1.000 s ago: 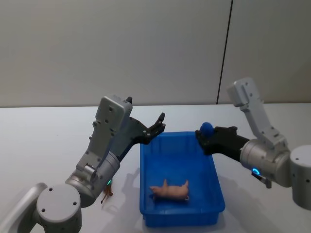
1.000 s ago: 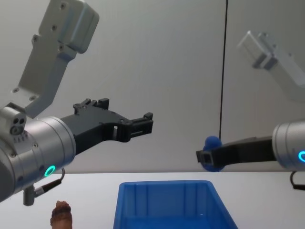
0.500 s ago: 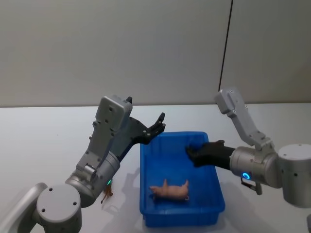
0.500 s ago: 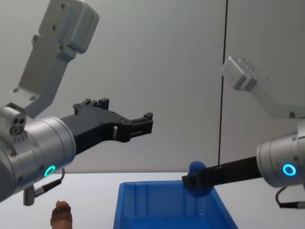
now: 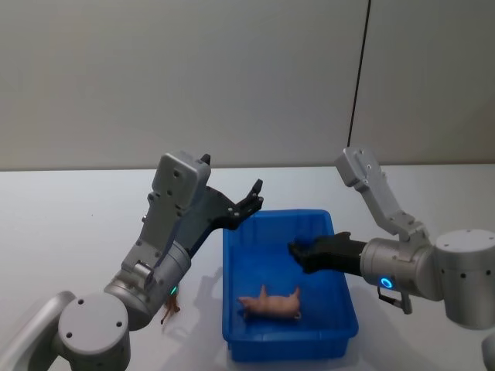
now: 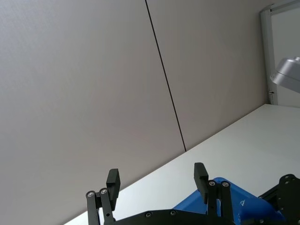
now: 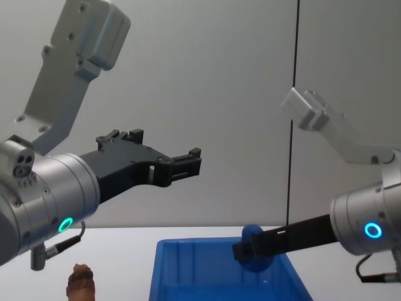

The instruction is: Pick up the two dolls from the table and place them into the box.

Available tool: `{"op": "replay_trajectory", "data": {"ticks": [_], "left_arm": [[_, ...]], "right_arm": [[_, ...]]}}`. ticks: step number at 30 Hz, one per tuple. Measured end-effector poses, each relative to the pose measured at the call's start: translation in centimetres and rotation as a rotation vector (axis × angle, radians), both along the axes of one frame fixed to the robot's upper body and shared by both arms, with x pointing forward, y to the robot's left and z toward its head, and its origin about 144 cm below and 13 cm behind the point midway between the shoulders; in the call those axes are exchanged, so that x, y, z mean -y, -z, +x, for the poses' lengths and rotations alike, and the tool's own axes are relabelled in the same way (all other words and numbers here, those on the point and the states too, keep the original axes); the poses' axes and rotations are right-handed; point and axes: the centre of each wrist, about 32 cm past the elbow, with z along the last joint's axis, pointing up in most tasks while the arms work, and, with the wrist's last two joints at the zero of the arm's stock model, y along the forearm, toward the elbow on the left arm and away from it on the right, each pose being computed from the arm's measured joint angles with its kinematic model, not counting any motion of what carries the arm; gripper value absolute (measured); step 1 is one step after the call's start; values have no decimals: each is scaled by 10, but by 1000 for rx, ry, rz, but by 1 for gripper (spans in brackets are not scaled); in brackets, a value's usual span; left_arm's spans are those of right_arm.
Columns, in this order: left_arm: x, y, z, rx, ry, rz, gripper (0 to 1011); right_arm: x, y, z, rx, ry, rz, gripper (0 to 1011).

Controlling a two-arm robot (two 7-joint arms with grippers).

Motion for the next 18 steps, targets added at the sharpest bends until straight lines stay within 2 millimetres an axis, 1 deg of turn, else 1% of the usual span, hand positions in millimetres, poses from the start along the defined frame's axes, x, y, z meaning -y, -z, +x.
{"op": "replay_trajectory", "data": {"ticks": [18], "left_arm": [[0,0,0,0,0,0,1001]], "right_arm": [[-1,1,2,-20,-7,3,147]]}}
